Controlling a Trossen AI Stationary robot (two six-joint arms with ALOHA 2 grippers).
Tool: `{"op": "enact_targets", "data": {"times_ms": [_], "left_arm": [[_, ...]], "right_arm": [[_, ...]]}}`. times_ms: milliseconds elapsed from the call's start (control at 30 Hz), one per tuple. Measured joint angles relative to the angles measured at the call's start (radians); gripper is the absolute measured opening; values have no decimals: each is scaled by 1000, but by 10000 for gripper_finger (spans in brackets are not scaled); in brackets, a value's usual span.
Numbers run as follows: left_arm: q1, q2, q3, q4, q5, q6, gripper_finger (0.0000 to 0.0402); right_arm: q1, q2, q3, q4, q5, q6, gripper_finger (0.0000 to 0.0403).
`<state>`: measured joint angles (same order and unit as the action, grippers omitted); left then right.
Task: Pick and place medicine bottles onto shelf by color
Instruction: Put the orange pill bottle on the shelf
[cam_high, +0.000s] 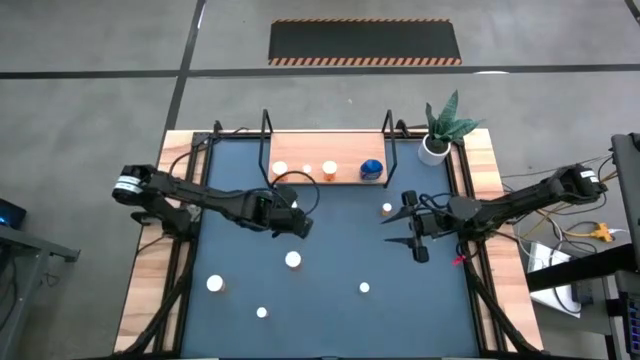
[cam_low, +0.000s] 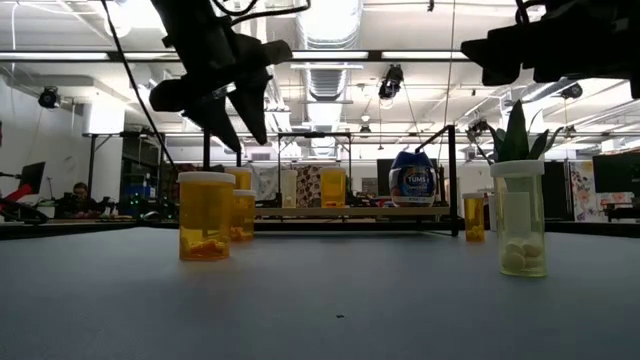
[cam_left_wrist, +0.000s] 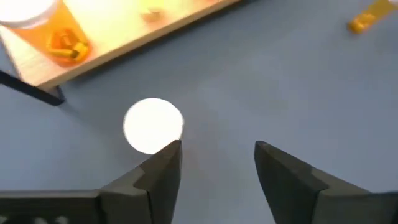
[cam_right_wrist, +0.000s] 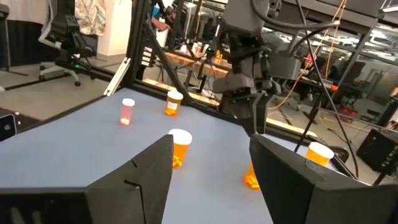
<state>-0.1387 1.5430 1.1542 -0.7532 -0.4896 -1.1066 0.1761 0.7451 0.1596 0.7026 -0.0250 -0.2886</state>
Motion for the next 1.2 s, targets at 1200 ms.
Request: {"op": "enact_targets", "data": {"times_ms": [1200], "left_arm": [[131, 119, -89, 44, 9, -64, 272]], "right_arm": [[0, -121, 0, -158, 0, 19, 203]]}}
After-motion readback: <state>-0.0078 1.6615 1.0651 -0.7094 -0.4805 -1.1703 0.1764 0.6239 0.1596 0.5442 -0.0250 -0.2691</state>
